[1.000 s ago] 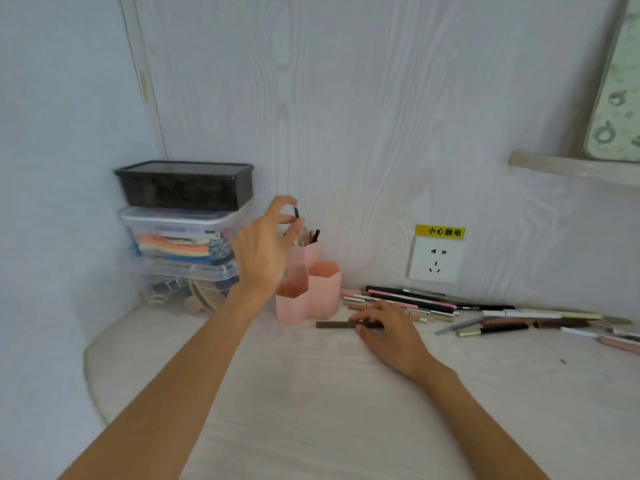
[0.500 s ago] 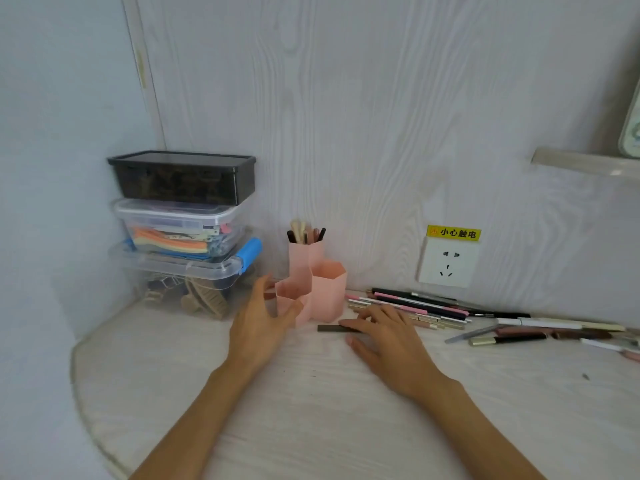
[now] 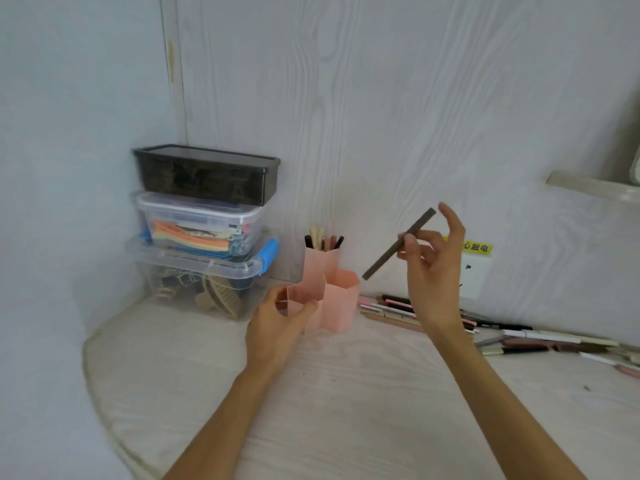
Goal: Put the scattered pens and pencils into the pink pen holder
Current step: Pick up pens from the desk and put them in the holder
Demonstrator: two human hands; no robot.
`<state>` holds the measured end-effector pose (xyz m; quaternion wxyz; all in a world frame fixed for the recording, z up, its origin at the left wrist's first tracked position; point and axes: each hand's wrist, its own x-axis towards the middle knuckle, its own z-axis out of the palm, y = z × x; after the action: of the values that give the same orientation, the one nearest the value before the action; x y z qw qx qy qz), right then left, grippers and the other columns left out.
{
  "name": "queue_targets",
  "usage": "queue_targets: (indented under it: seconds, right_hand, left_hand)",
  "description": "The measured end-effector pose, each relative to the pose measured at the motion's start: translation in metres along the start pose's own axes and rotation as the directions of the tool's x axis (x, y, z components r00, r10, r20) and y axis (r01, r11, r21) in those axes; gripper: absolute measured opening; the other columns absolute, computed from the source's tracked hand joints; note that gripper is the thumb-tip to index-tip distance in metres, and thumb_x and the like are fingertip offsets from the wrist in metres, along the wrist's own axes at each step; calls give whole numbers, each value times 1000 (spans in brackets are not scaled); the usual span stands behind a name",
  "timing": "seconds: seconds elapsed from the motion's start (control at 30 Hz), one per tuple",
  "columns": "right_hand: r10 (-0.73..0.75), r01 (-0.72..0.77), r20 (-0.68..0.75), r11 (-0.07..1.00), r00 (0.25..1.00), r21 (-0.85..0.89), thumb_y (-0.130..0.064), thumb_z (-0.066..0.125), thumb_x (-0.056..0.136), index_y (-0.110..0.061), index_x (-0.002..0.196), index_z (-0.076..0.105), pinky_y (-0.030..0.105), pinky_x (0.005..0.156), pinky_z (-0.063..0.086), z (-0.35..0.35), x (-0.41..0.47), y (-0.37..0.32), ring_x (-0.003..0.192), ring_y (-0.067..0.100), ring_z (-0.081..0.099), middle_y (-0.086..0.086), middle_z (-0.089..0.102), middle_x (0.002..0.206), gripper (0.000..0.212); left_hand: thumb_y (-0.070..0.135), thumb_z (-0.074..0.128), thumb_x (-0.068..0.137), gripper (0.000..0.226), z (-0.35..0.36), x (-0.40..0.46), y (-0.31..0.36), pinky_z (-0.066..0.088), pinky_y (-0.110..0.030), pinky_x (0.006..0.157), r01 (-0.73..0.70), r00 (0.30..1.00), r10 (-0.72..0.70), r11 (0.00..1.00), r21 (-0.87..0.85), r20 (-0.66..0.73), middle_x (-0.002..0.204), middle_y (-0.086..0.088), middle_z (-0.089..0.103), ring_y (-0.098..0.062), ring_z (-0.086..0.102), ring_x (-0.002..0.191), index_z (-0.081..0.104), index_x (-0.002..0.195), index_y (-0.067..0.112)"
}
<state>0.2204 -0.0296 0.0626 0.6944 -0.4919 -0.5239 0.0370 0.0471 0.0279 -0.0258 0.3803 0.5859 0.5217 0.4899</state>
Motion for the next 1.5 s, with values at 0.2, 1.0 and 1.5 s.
queue_targets:
  seconds: [0.2, 1.0, 1.5]
  right_hand:
    - [-117, 120, 29, 984, 993, -132, -17, 47, 95, -28, 135, 32, 16, 67, 51, 59, 27, -7, 81, 16, 66, 8, 64, 98, 44]
    - [225, 103, 312, 638, 923, -763, -14, 58, 85, -20, 98, 64, 29, 83, 39, -86, -34, 100, 98, 21, 52, 0, 61, 99, 15]
    - [345, -18, 385, 764, 856, -645, -10, 56, 81, -23, 103, 65, 29, 89, 42, -103, -27, 106, 103, 17, 50, 1, 62, 103, 27]
  left_hand:
    - [38, 72, 74, 35, -3, -3, 1, 39, -22, 75, -25, 999, 26, 999, -32, 25, 99, 15, 62, -8, 57, 91, 55, 104, 36]
    - [37, 82, 65, 72, 2, -9, 5, 41, -30, 91, -415, 859, 489, 838, 355, -152, 125, -4, 52, -17, 47, 113, 47, 125, 17]
    - [15, 52, 84, 31, 128, -30, 23, 51, -32, 75, -817, 573, 620, 376, 438, 536, 108, 5, 65, -18, 58, 102, 61, 114, 23]
